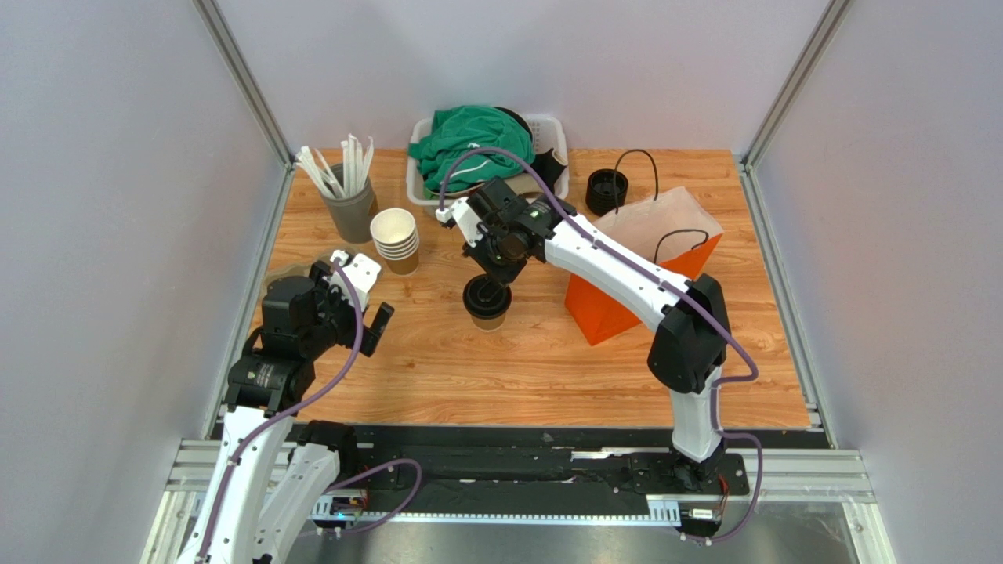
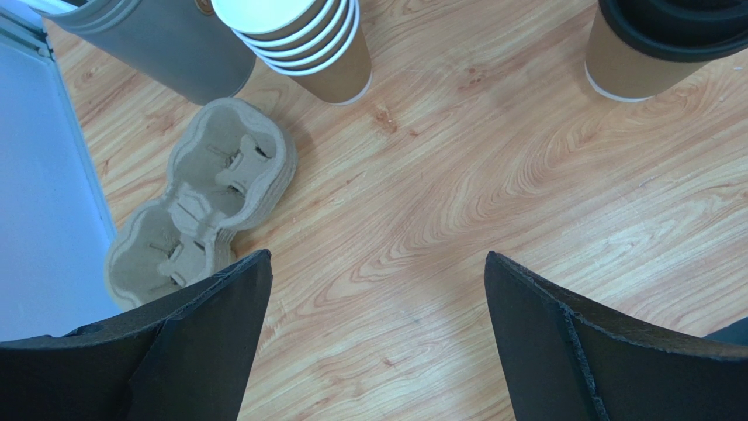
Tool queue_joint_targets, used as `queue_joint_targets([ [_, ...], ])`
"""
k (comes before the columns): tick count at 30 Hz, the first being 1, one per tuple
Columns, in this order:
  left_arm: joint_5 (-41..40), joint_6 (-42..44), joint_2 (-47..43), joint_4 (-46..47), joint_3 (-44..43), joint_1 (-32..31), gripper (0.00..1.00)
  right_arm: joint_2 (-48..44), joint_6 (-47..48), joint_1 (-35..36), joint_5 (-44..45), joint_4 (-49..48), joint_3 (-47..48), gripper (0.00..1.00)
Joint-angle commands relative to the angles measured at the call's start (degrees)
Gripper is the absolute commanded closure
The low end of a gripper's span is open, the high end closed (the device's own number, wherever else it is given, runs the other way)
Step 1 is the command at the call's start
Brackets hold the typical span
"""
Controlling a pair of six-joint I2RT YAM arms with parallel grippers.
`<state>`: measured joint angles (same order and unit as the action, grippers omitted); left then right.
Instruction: Pack the takeout coffee
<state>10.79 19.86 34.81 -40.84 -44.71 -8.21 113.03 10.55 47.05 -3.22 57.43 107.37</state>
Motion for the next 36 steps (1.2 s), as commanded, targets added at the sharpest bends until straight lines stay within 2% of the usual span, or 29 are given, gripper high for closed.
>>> queue_joint_targets([
  [1, -0.24, 0.36, -0.27, 1.82, 0.15, 0.39, 0.01, -6.50, 2.99, -0.11, -1.96, 1.45, 4.33, 1.00],
  [8, -0.15, 0.18, -0.27, 1.90, 0.23, 0.39, 0.01, -12.13, 5.71, -0.20, 0.67, 2.25, 8.46, 1.00],
  [11, -0.15, 0.27, -0.44, 1.90, 0.23, 0.39, 0.01, -14.68, 6.85, -0.11, 4.01, 2.60, 11.10, 1.00],
  [16, -0.06, 0.27, -0.44, 1.82, 0.15, 0.39, 0.01, -18.72, 8.96, -0.46, 14.37, 2.78, 14.09, 1.00],
  [24, -0.06, 0.27, -0.44, 1.90, 0.24, 0.39, 0.01, -29.52, 12.39, -4.06, 22.99, 0.14, 9.27, 1.00],
  [32, -0.24, 0.27, -0.27, 1.90, 0.15, 0.39, 0.01, -35.95, 15.47, -14.08, 23.09, 1.89, 6.63, 1.00],
  [36, -0.33, 0.18, 0.00, 1.82, 0.15, 0.39, 0.01, -37.53, 16.79, -17.86, 20.19, 6.01, 5.13, 1.00],
])
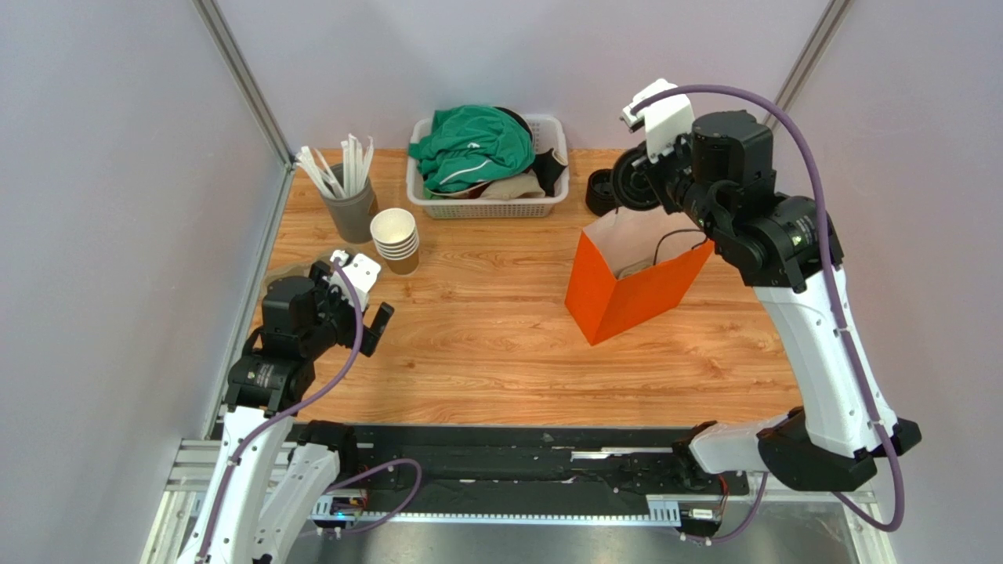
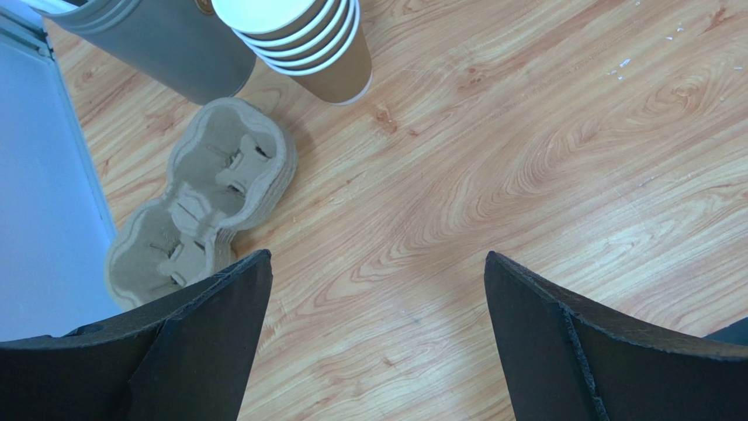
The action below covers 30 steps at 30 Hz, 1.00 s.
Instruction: Pack the takeout coffee
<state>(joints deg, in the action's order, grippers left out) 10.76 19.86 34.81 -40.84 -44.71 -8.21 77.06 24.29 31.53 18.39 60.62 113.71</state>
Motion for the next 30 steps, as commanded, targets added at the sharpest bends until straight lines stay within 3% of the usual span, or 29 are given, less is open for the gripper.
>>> queue_joint_targets([
  [1, -0.39, 0.18, 0.00, 1.90, 0.23, 0.39, 0.01, -1.65, 3.21, -3.74, -2.04, 3.53, -1.73, 1.00],
  [14, -0.48, 0.09, 0.17, 1.90, 0.06, 0.39, 0.01, 5.47, 5.06, -7.71, -11.18, 13.47, -1.56, 1.00],
  [30, -0.31, 0.18, -0.18, 1.90, 0.23, 0.47, 0.01, 10.83, 7.70, -9.99, -16.45, 9.34, -7.88, 1.00],
])
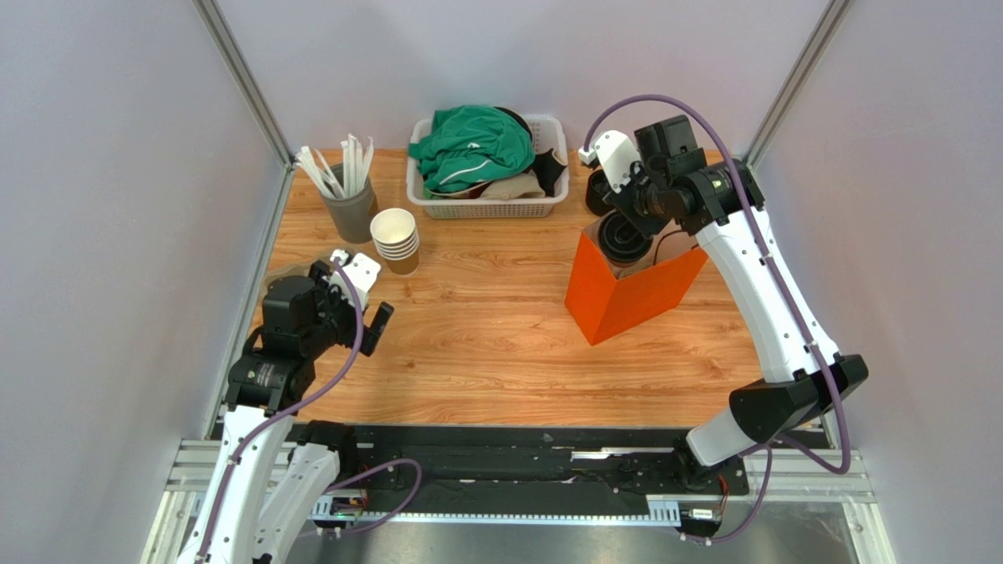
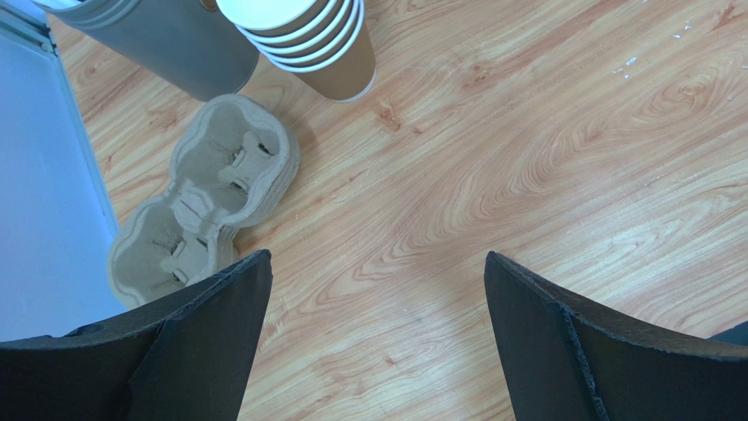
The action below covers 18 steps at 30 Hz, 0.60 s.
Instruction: Pack the takeout coffee
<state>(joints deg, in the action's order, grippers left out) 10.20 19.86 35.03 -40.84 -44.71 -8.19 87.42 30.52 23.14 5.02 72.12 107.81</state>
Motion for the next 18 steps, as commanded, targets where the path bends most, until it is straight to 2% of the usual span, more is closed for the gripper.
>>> queue_joint_targets([
  [1, 0.26, 0.18, -0.22, 1.90, 0.15, 0.45, 0.01, 0.56, 1.47, -2.12, -3.60, -2.42, -2.60, 1.00],
  [6, 0.70, 0.27, -0.13, 1.90, 0.06, 0.45, 0.01, 1.70, 0.95, -4.85, -8.08, -2.95, -4.45, 1.00],
  [18, 0.61, 0.18, -0.31, 1.90, 0.06, 0.45, 0.01, -0.05, -3.19, -6.25, -12.66, -7.08, -11.04, 1.00],
])
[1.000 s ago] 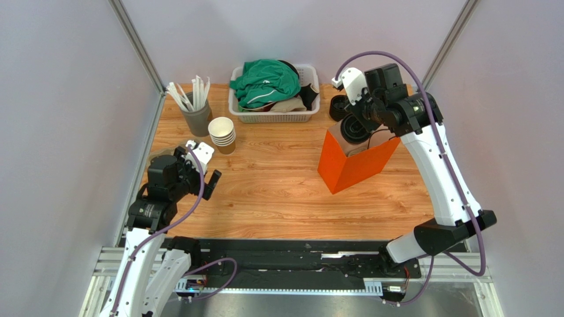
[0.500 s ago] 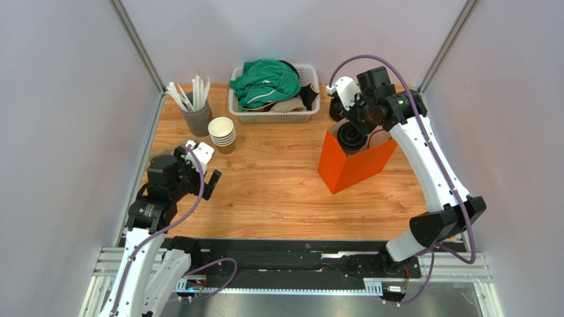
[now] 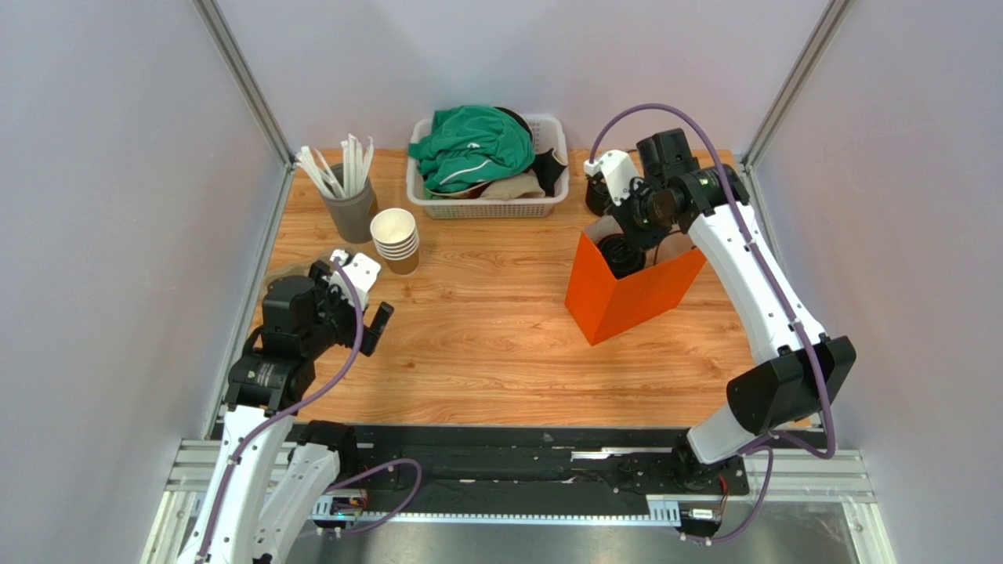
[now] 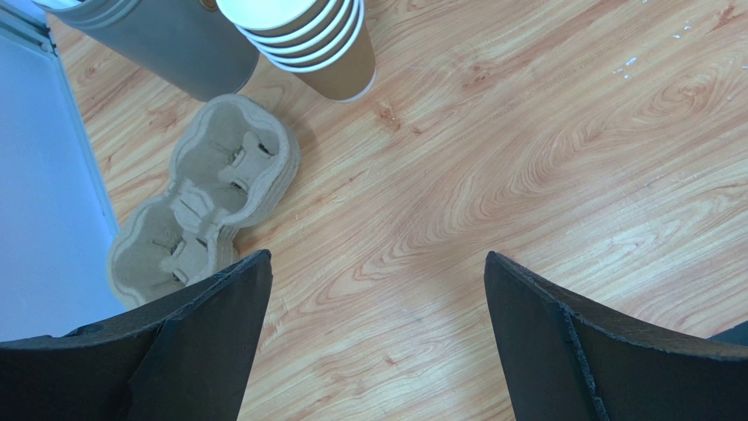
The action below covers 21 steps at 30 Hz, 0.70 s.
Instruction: Pack the takeout coffee
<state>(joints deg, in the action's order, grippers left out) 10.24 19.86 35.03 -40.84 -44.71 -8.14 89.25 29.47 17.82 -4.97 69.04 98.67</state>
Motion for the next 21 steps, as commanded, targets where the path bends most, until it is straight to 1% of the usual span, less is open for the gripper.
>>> queue_joint_targets([
  [1, 0.66, 0.27, -0.31, 1.90, 0.06, 0.41, 0.01, -1.72, -2.31, -1.38, -3.11, -4.17, -2.17, 1.00],
  [6, 2.06, 0.27, -0.31, 1.64, -0.20, 0.41, 0.01, -0.13, -3.28, -4.46, -6.36, -4.00, -1.90, 1.00],
  [8, 4.60, 0.09, -0.22, 1.73, -1.17, 0.41, 0.01, -0.31, -3.11, -4.64, -6.72, -4.00, -2.52, 1.00],
  [12, 13.38, 0.88, 2.76, 1.73, -5.64, 0.32, 0.01, -0.66, -3.19, -4.64, -7.51, -4.00, -3.22, 1.00],
  [13, 16.45, 0.80, 3.99, 2.51, -8.44, 0.32, 0.01, -0.75, -3.28, -4.64, -7.33, -4.34, -3.48, 1.00],
  [15, 19.10, -0.69, 8.73, 3.57, -11.87, 0.23, 0.01, -1.18, -3.63, -4.73, -7.25, -5.05, -4.36, 1.00],
  [16, 21.46, -1.83, 10.83, 4.27, -15.98, -0.29, 0.01, -1.80, -3.98, -4.73, -7.24, -5.49, -4.89, 1.00],
  [17, 22.27, -4.10, 14.94, 4.63, -18.20, -0.73, 0.01, -2.15, -4.33, -4.90, -6.98, -6.71, -5.33, 1.00],
  [18, 22.80, -5.17, 16.98, 5.06, -20.40, -1.52, 0.01, -2.24, -4.51, -5.17, -6.89, -7.07, -6.12, 1.00],
  [19, 21.50, -6.40, 19.01, 6.29, -24.25, -4.57, 0.01, -2.76, -5.04, -5.26, -6.81, -7.51, -6.39, 1.00],
  [20, 19.92, -6.50, 22.77, 6.82, -26.03, -6.69, 0.01, -2.86, -5.13, -5.52, -6.89, -8.03, -6.65, 1.00],
  [21, 17.91, -6.32, 24.46, 7.44, -27.44, -9.23, 0.01, -3.12, -5.30, -5.61, -6.81, -8.30, -6.83, 1.00],
])
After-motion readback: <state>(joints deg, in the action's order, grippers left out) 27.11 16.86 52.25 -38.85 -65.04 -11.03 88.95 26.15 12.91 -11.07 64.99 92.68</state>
